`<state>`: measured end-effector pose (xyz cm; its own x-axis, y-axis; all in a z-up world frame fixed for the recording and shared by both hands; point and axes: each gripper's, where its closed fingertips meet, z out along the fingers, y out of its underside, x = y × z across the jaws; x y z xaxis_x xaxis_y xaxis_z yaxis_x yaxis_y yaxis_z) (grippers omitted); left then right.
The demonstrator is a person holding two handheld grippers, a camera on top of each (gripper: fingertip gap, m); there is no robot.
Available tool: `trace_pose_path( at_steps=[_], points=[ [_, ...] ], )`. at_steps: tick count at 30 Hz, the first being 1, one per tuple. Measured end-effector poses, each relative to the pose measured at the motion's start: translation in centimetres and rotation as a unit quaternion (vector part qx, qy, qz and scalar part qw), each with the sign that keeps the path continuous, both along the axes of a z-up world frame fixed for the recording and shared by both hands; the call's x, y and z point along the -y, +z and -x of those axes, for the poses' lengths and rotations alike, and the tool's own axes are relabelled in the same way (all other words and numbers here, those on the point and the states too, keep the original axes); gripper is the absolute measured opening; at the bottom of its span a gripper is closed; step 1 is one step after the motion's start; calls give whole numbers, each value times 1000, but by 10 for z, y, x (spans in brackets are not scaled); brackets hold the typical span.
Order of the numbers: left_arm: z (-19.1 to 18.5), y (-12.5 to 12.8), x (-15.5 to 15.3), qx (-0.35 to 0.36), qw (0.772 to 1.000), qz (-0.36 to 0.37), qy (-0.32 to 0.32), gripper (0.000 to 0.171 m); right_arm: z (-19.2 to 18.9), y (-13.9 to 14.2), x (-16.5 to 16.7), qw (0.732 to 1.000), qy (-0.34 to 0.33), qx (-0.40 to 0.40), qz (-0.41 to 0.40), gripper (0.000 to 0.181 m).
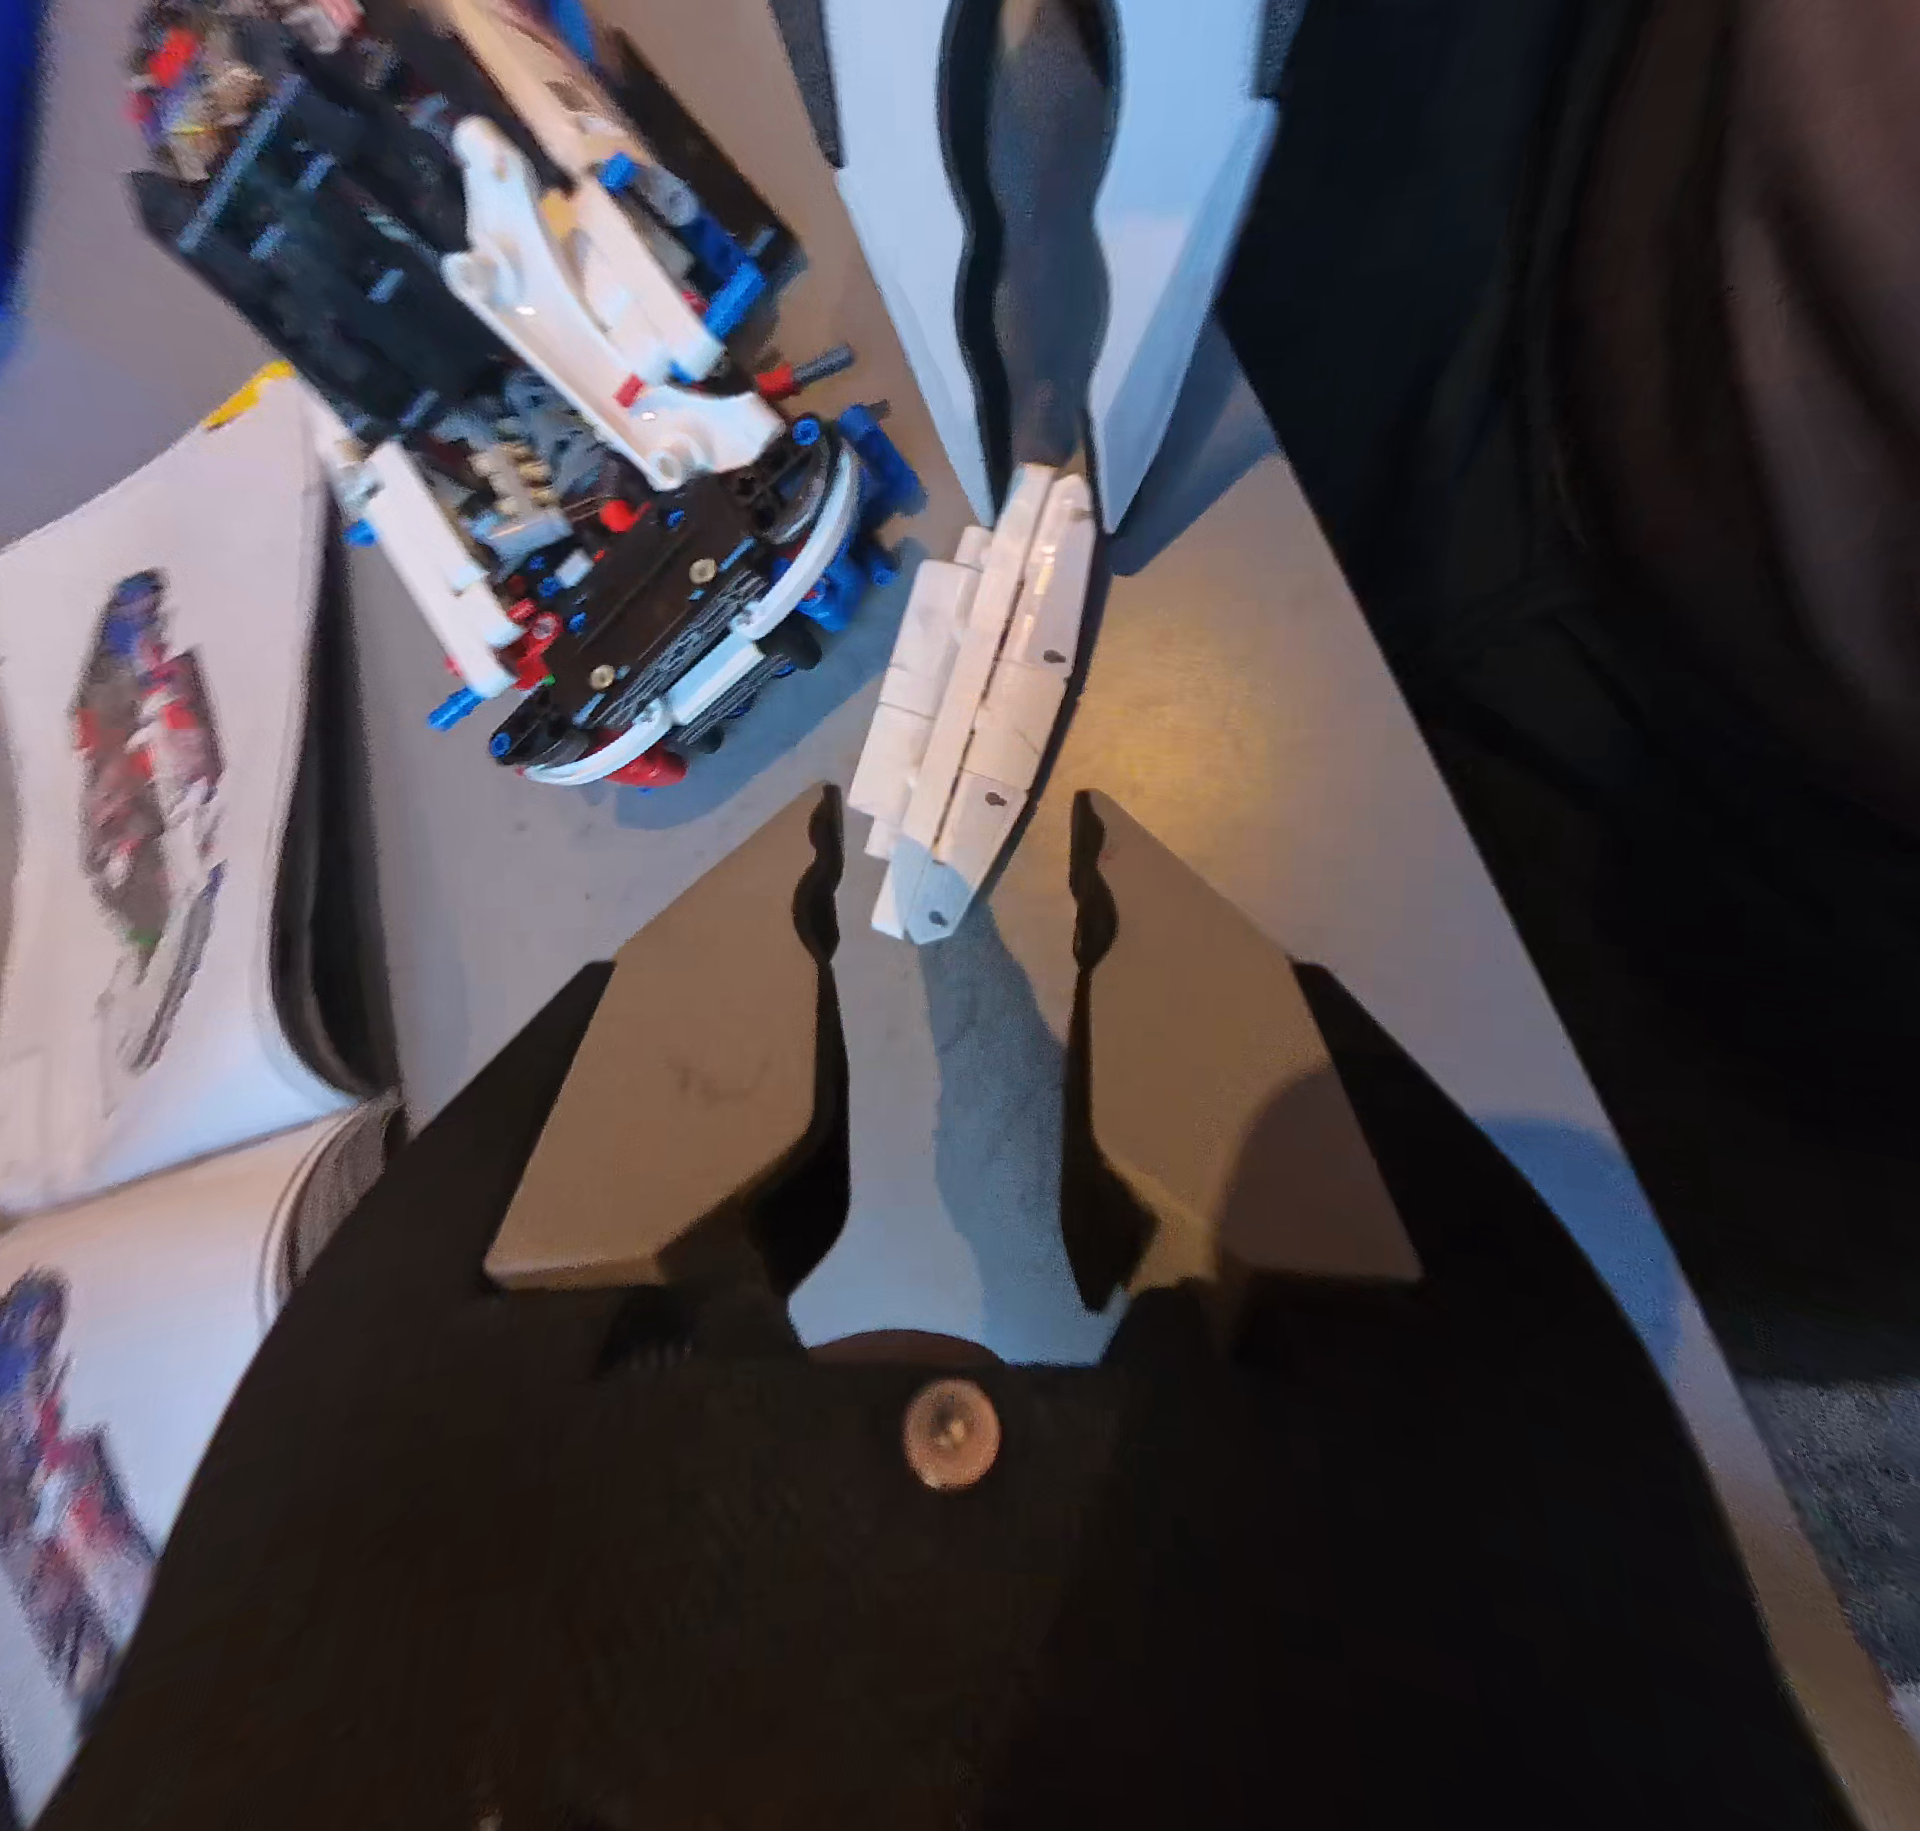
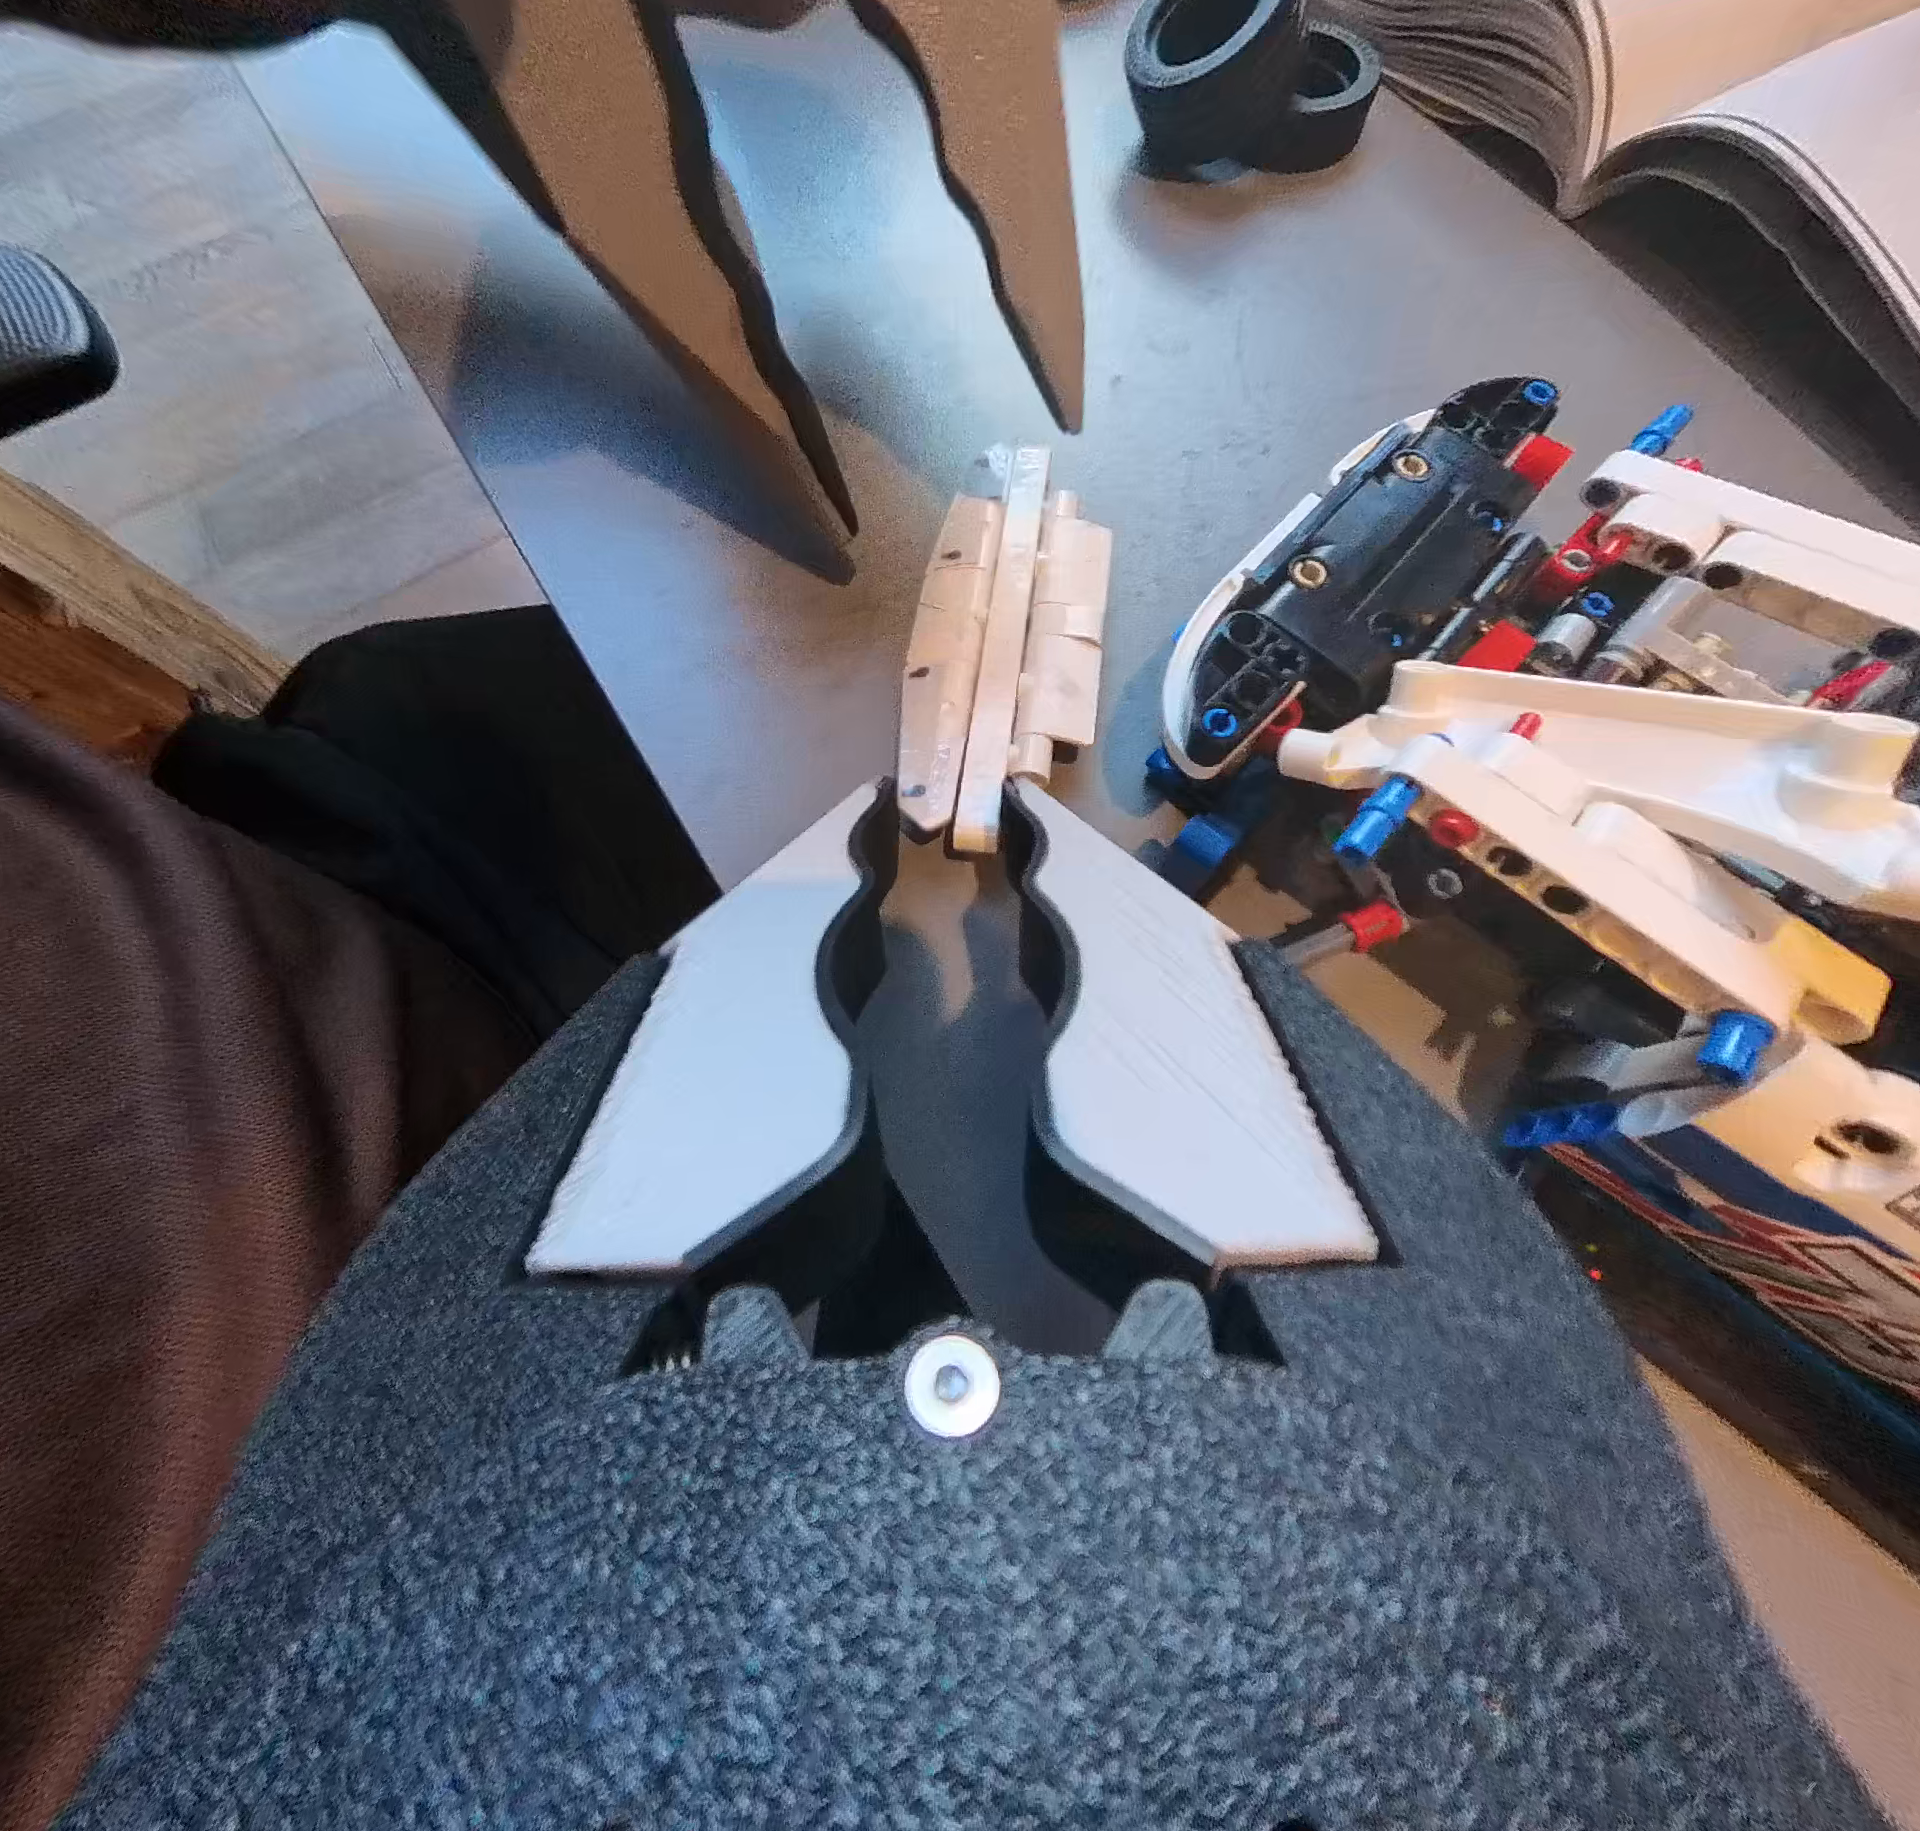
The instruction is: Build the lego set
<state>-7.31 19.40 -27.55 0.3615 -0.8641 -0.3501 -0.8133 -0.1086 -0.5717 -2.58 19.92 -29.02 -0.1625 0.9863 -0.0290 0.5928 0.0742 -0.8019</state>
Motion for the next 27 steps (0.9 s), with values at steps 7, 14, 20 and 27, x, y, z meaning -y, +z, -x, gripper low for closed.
trace_pose_path(
  at_steps=[7,14,20,27],
  points=[
    [-7,-7,-8,-101,978,-159,88,39,0,14,1,999,-12,-30,41,20],
    [-17,11,-26,-222,907,-350,75,9,-3,29,-1,995,-30,-63,78,20],
    [-20,43,-37,-252,829,-500,-2,4,-16,53,-13,985,-48,-117,119,15],
    [-13,40,-79,-275,796,-528,-109,4,-32,53,-55,975,-102,-118,156,14]
  ],
)
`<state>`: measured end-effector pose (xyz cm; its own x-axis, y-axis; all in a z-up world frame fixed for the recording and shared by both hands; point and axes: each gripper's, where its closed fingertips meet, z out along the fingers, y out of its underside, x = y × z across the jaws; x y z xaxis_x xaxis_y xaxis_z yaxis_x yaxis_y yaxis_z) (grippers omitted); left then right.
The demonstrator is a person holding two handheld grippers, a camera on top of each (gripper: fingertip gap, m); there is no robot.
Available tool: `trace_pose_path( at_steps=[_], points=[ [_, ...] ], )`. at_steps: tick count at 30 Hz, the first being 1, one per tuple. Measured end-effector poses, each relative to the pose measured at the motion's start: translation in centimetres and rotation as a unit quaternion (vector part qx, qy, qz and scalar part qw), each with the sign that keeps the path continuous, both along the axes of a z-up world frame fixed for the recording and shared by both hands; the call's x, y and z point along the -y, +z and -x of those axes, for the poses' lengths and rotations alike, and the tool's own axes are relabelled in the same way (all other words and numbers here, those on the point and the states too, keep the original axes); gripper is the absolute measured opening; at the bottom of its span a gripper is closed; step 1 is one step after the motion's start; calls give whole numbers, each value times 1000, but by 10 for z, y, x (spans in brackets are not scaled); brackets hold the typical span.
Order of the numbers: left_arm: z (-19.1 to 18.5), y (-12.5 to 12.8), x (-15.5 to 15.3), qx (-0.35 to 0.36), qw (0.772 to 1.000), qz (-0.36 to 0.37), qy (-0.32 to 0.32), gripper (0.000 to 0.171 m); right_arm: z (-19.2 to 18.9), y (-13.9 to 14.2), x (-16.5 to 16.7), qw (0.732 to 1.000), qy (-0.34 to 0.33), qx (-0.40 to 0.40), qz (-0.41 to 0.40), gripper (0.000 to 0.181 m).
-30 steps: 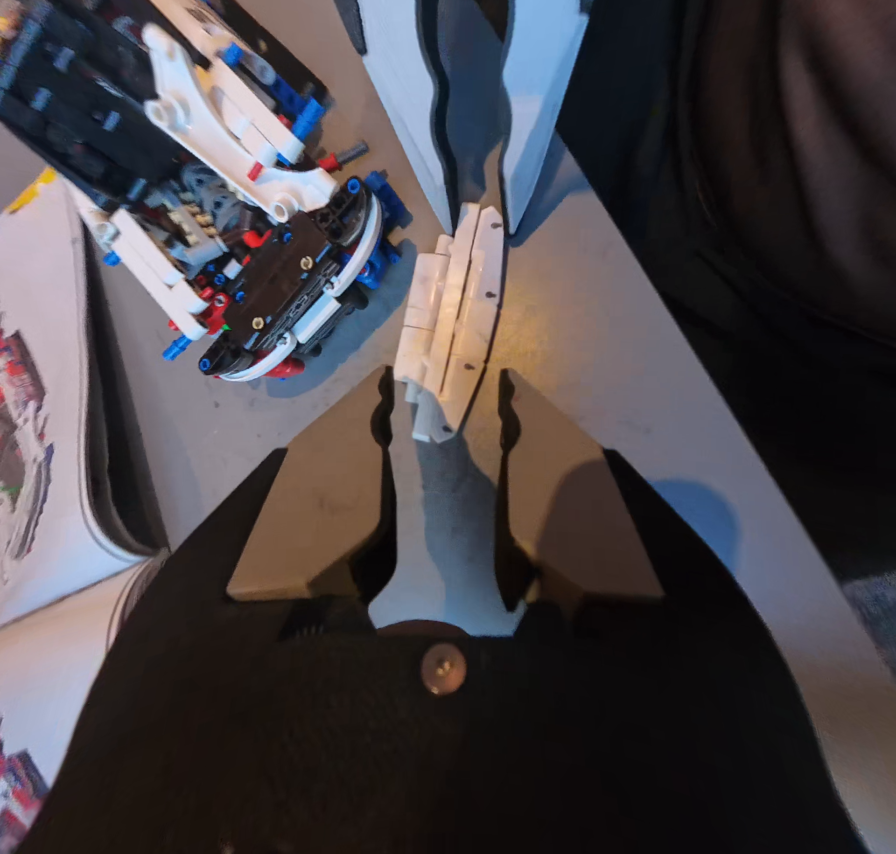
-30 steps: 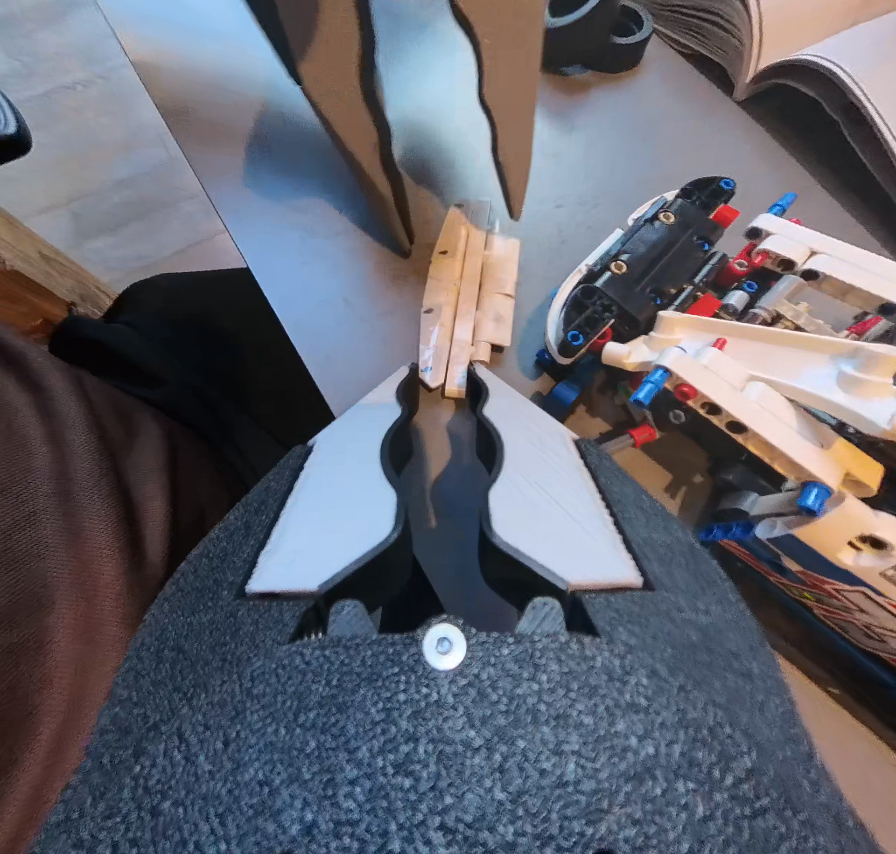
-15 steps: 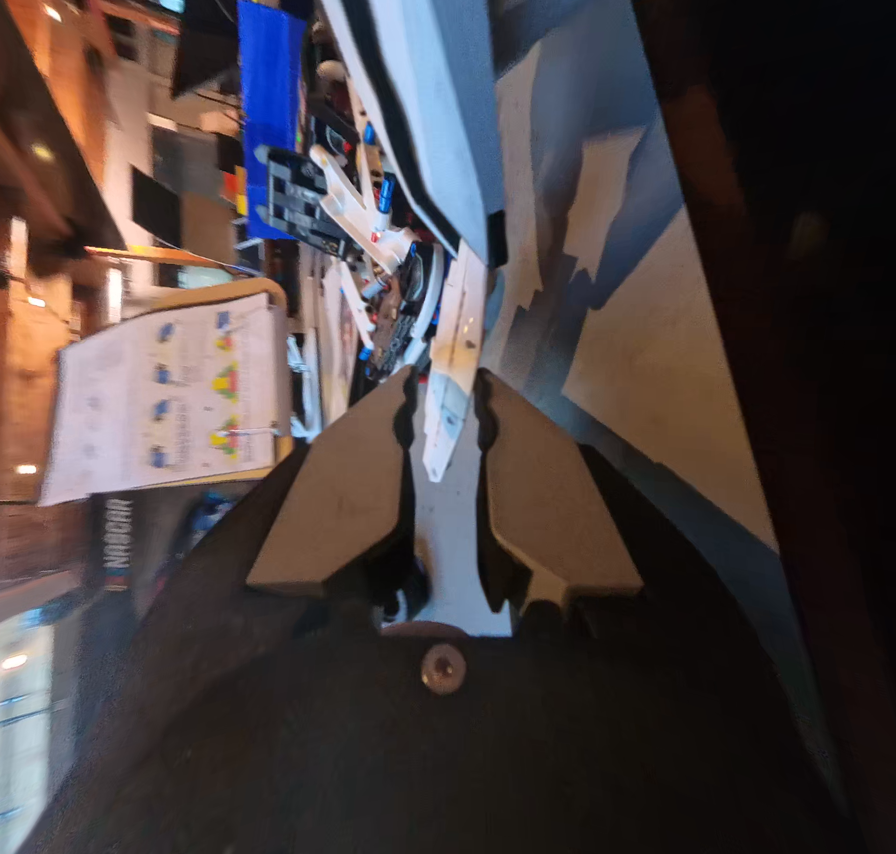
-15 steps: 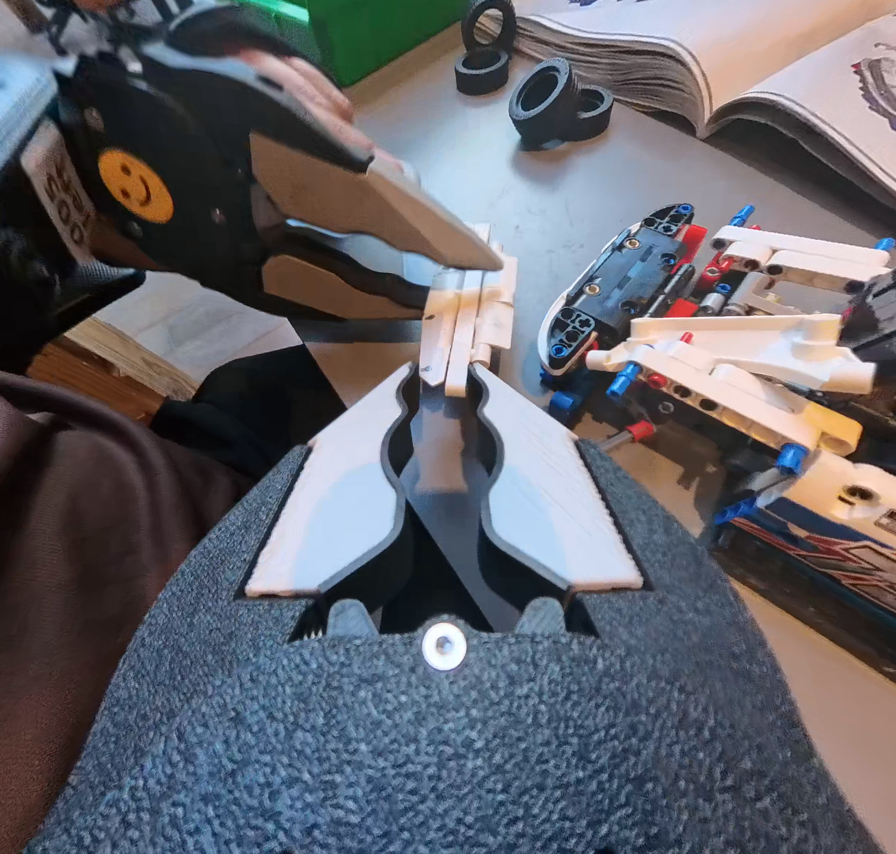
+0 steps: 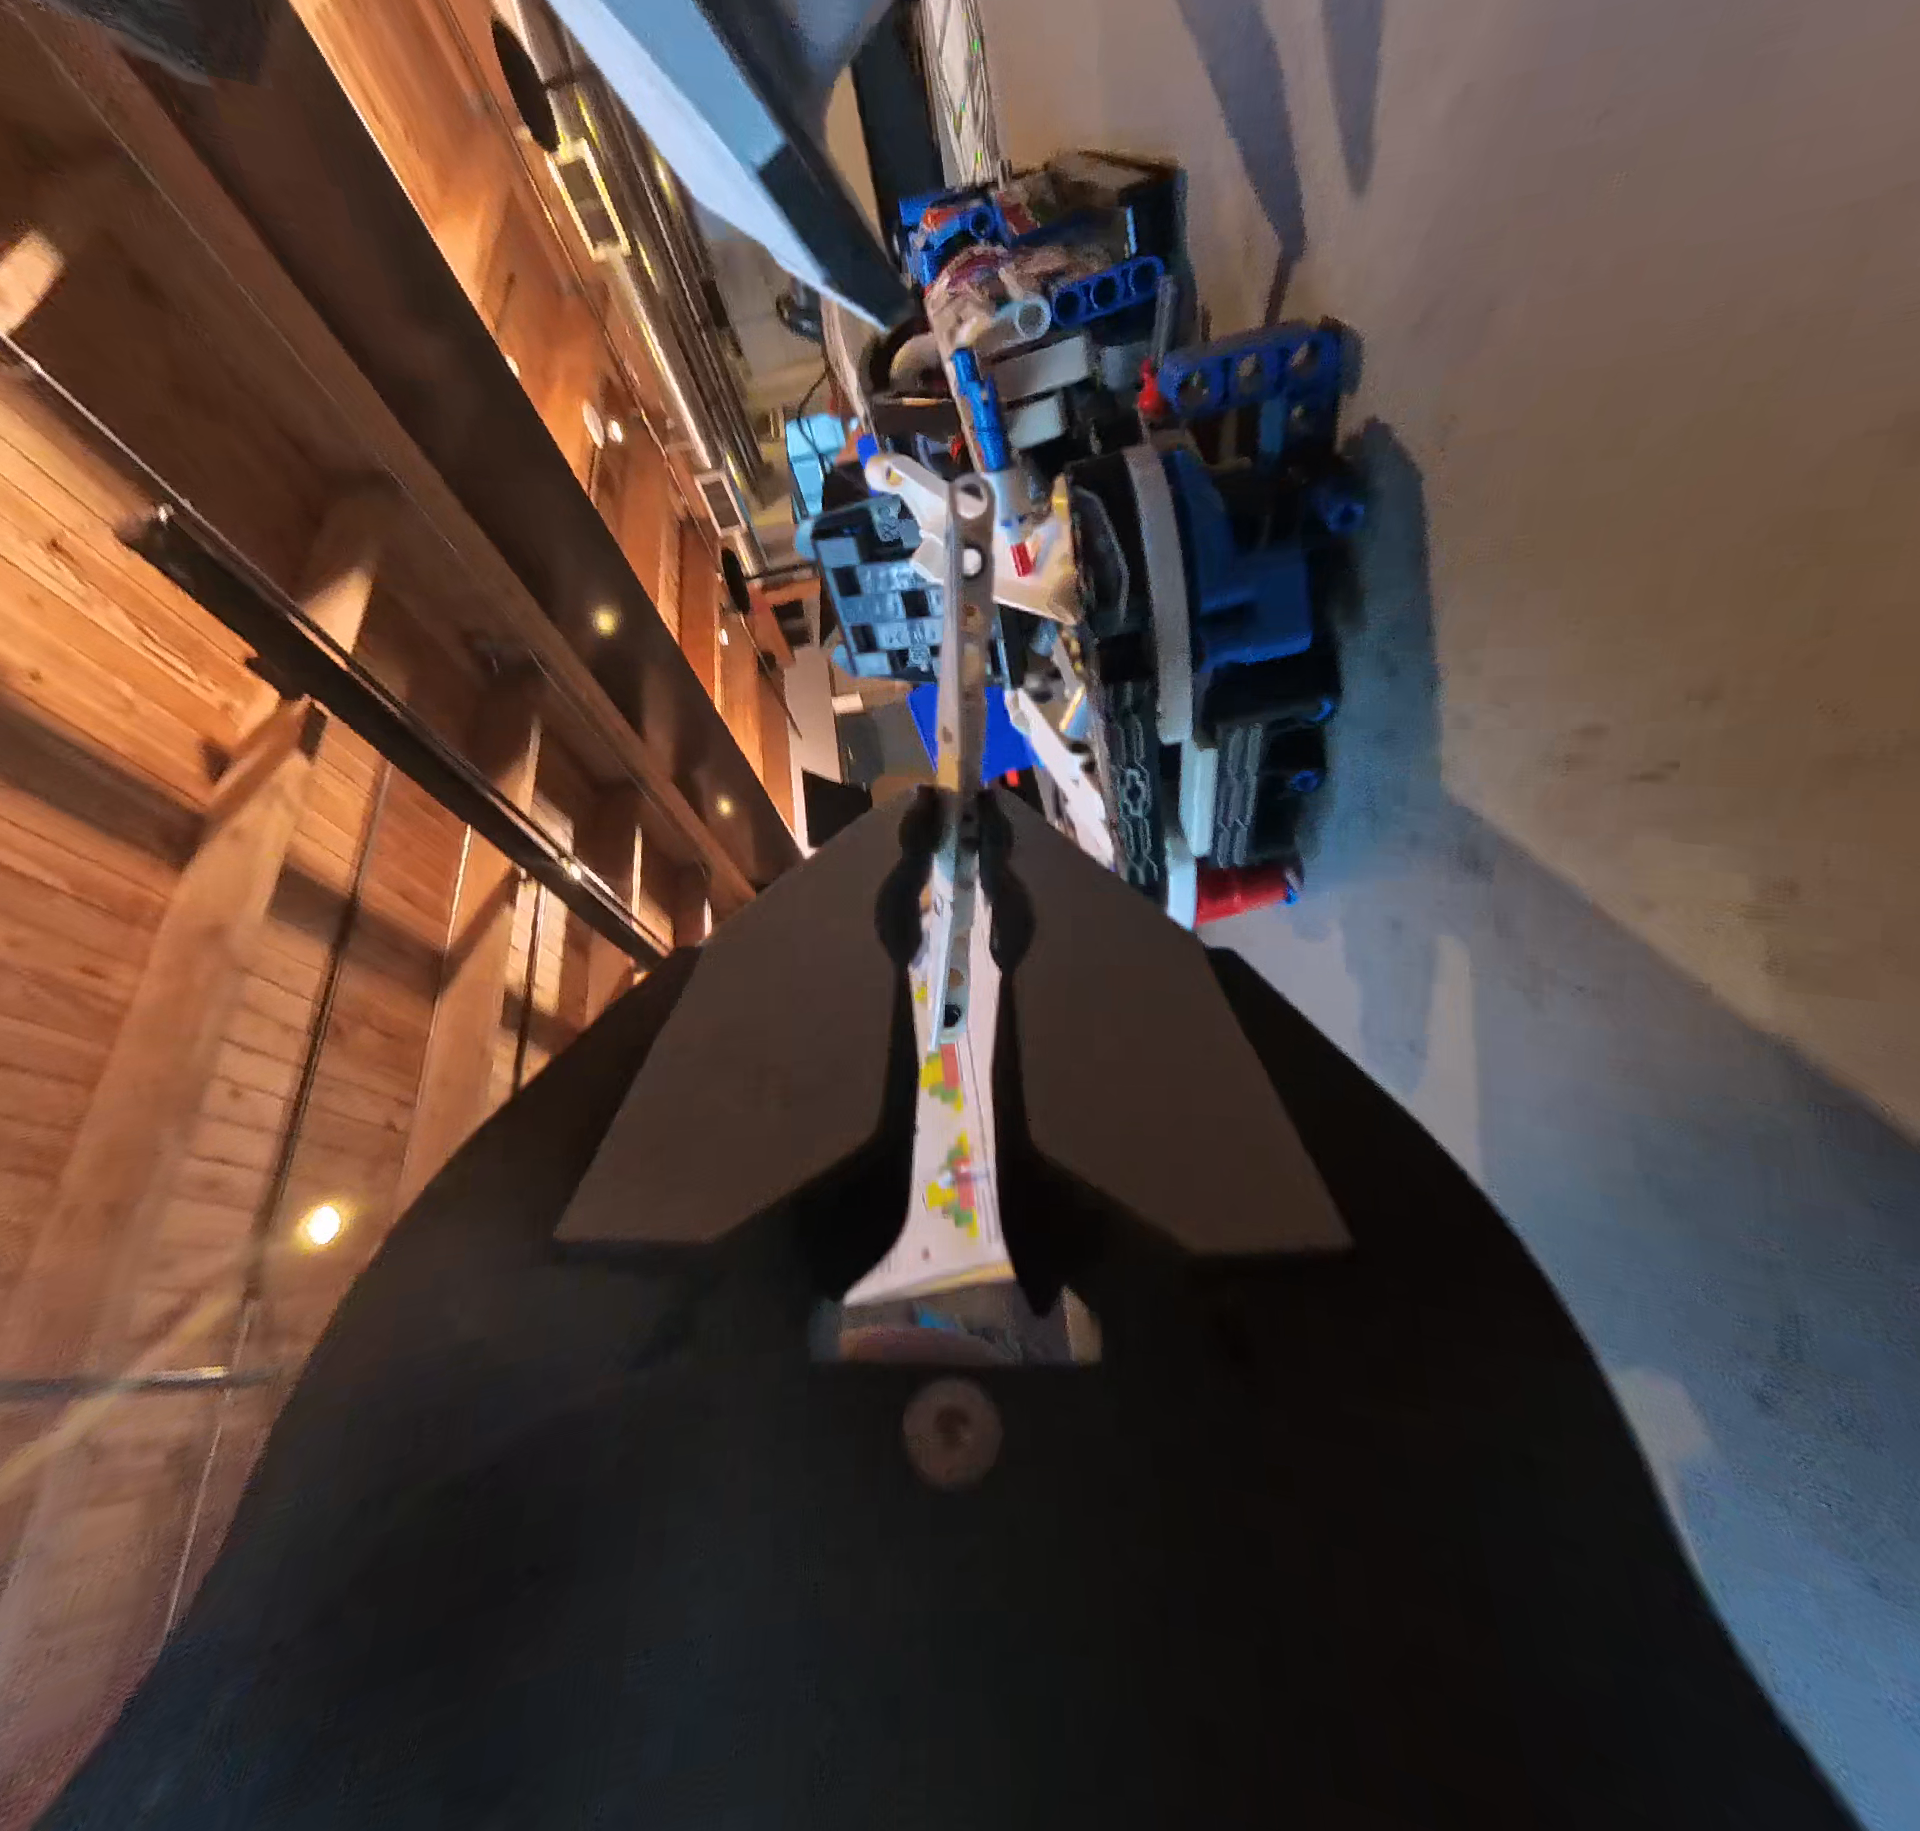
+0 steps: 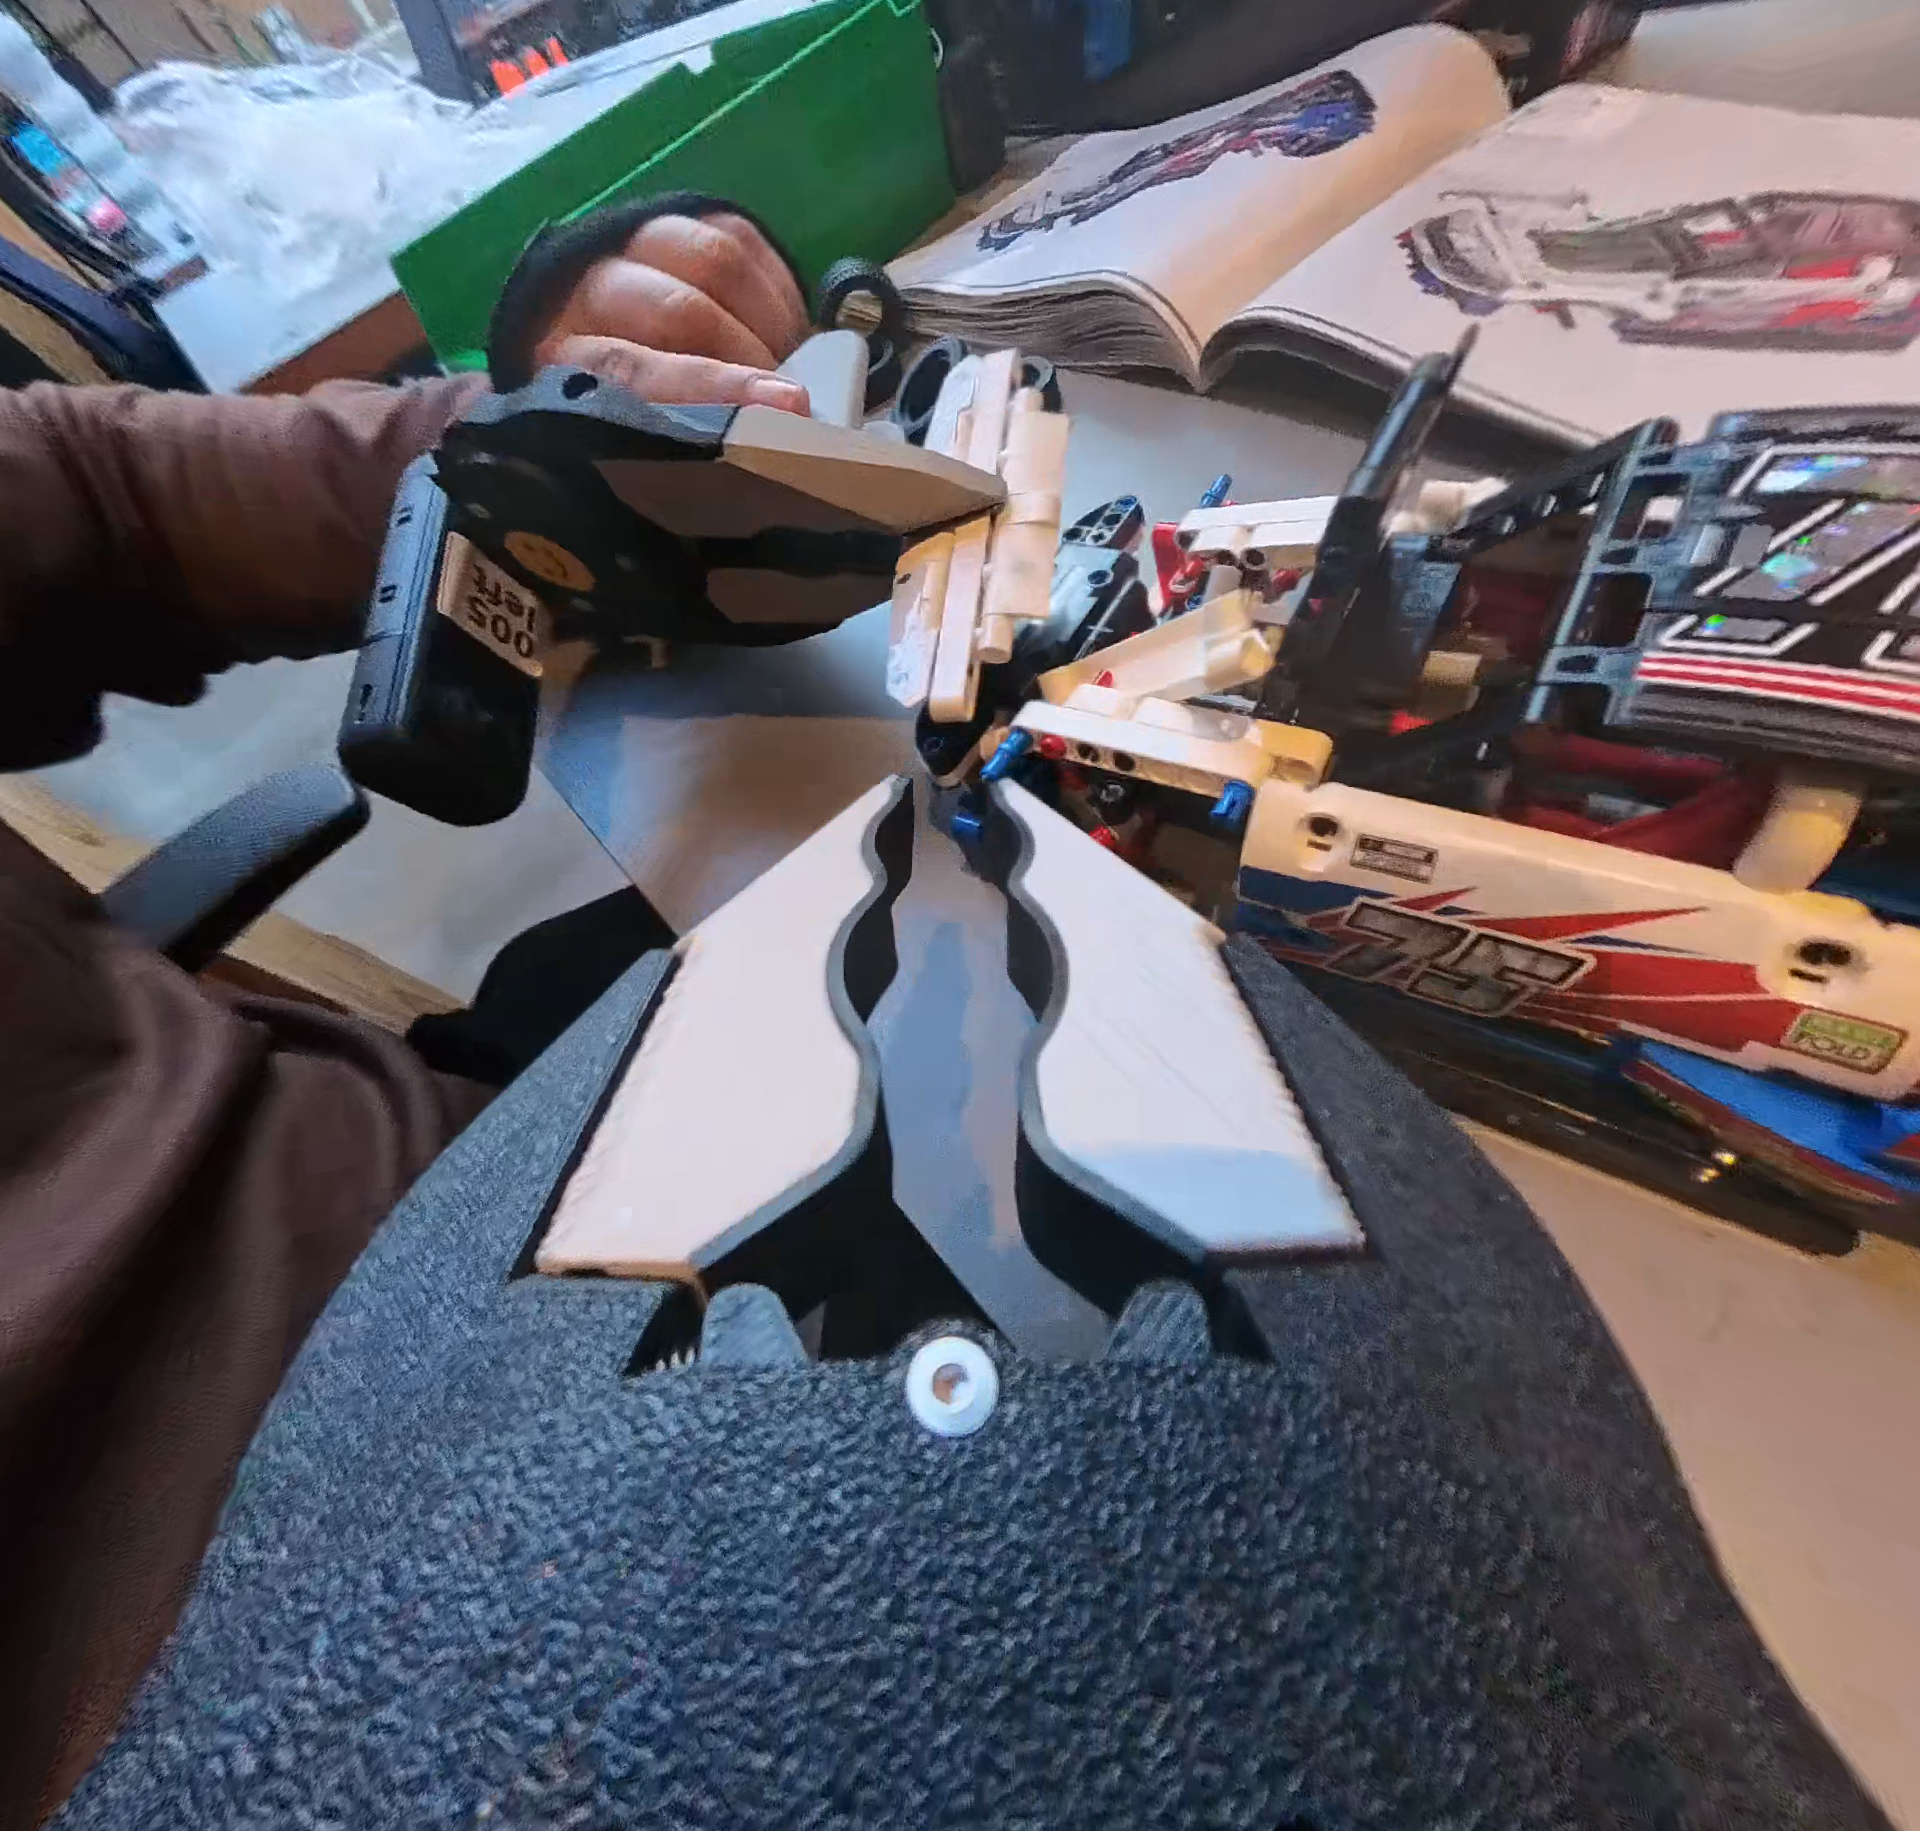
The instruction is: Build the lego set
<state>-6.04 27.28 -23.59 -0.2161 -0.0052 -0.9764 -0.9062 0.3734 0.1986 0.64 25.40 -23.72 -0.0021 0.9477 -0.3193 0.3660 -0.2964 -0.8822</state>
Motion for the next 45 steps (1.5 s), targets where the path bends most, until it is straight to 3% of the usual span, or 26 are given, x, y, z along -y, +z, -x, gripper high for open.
trace_pose_path(
  at_steps=[7,13,22,34,45],
  points=[
    [-9,-14,-3,-3,997,37,-61,4,10,-12,5,999,26,27,27,14],
    [-8,-13,-8,18,996,40,-72,4,13,-16,1,999,24,34,23,9],
    [-7,-11,-15,40,997,31,-56,4,9,-14,-4,999,12,40,-9,12],
    [-10,-15,-14,-26,996,50,-69,4,17,-20,-3,998,27,51,-11,7],
    [-11,-12,-12,19,997,51,-52,4,20,-24,-2,998,30,55,-29,5]
  ],
)
